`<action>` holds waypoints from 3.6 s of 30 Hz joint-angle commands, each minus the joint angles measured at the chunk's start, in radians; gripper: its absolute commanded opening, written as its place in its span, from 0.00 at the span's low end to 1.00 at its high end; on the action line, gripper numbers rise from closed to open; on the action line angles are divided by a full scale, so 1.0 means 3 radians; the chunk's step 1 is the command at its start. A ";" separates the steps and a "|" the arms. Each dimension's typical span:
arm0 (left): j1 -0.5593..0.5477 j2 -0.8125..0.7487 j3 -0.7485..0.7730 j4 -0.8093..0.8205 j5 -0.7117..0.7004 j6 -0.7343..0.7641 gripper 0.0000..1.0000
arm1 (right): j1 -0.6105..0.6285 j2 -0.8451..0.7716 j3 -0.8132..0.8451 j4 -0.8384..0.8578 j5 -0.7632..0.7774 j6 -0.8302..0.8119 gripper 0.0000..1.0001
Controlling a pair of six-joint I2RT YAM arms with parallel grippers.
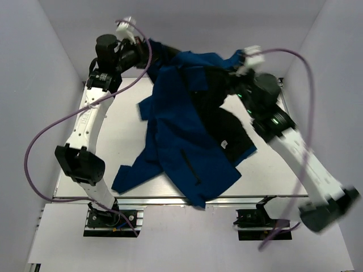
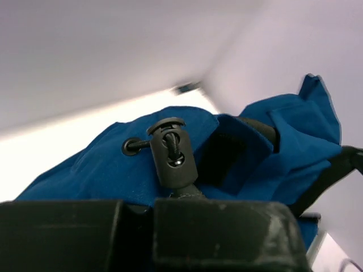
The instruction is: Zip up the jacket
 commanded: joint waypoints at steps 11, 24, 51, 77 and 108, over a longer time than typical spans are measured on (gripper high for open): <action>-0.0453 -0.0359 0.0421 0.0180 -0.0741 -0.0123 0.00 | 0.0424 -0.0513 0.0036 -0.0529 0.1034 0.0222 0.00; -0.0029 0.2305 0.1751 -0.0129 -0.1234 -0.0915 0.07 | -0.0332 0.3144 0.3059 -0.1841 -0.0030 0.1297 0.19; -0.0867 0.0127 -0.2272 0.0292 -0.0343 -0.0660 0.98 | -0.2531 -0.0188 -0.2273 -0.1593 -0.0897 0.1726 0.89; -0.0233 0.0441 -0.1735 0.0256 -0.0364 -0.0394 0.98 | -0.1280 -0.0055 -0.0752 -0.2415 0.0466 0.1608 0.00; -0.0452 -0.1392 -0.3429 -0.0199 -0.0690 -0.0650 0.98 | 0.1652 -0.0377 -0.1931 -0.1491 -0.0595 0.1951 0.89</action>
